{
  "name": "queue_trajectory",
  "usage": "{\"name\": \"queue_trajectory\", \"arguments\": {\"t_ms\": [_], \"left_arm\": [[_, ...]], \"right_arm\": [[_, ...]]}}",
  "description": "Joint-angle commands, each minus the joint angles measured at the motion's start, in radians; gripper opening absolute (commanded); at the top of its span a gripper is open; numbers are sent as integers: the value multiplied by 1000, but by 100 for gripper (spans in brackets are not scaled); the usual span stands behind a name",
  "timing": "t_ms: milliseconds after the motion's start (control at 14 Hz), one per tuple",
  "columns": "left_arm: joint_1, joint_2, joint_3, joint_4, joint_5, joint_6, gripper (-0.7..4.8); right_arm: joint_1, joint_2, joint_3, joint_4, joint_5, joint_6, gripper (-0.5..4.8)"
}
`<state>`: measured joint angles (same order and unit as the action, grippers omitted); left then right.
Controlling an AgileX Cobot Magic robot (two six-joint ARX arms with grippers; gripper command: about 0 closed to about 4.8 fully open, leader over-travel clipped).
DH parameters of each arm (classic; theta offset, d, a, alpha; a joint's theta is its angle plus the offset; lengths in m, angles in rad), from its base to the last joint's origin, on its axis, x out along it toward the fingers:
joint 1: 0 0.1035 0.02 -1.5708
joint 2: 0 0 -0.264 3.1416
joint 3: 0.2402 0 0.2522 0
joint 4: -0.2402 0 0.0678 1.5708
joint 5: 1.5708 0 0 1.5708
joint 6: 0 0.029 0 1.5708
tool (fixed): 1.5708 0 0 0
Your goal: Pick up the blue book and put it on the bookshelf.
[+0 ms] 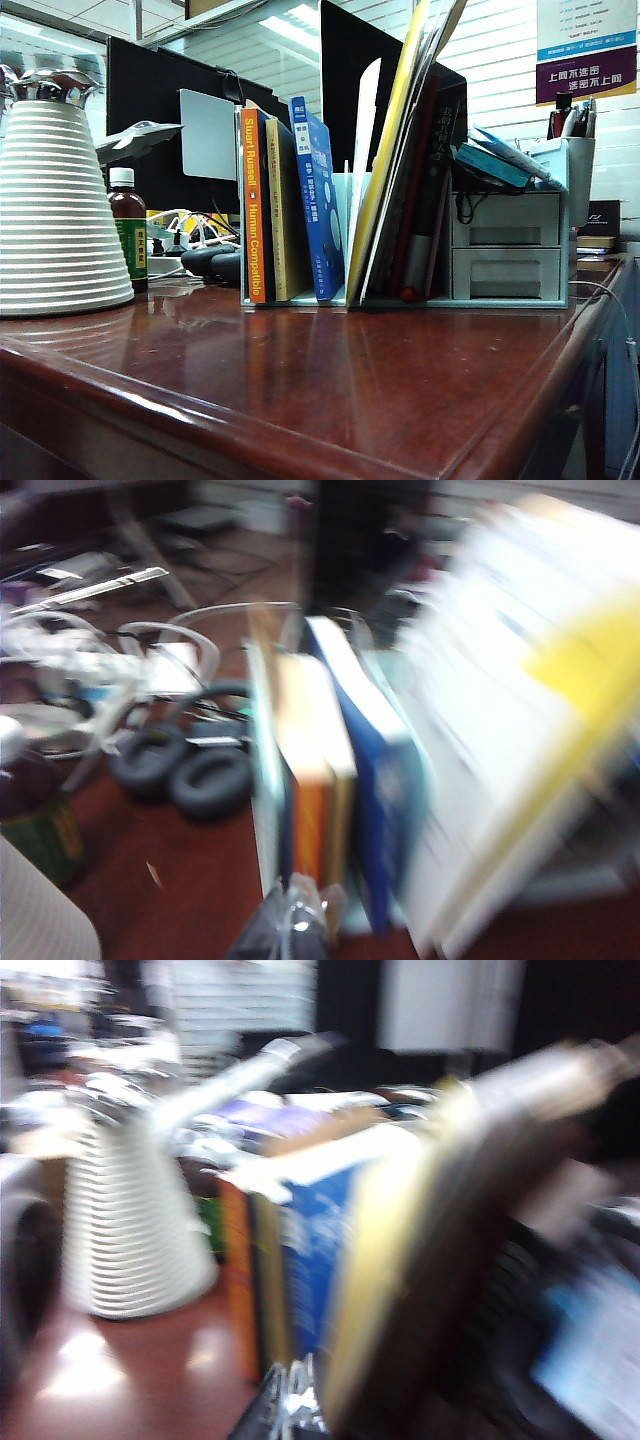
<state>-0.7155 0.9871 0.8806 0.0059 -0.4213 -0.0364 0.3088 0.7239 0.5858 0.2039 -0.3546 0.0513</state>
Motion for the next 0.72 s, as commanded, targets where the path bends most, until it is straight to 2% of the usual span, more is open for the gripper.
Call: {"name": "queue_trajectory", "arguments": {"t_ms": [72, 215, 358, 429, 501, 715], "left_arm": [[3, -249, -254, 56, 157, 76, -6], [3, -377, -404, 53, 171, 143, -6], [4, -473, -518, 57, 215, 132, -6], [4, -520, -564, 57, 273, 130, -6], [4, -549, -592, 55, 317, 130, -6], [4, -634, -655, 54, 380, 120, -6]], "right_arm": [[1, -130, -137, 117, 212, -16, -5], [1, -187, -232, 122, 219, -33, -5], [1, -217, -313, 135, 235, -31, -5], [1, -225, -348, 153, 271, -27, -5], [1, -240, -367, 159, 304, -19, -5], [1, -243, -378, 99, 310, 0, -1]]}}
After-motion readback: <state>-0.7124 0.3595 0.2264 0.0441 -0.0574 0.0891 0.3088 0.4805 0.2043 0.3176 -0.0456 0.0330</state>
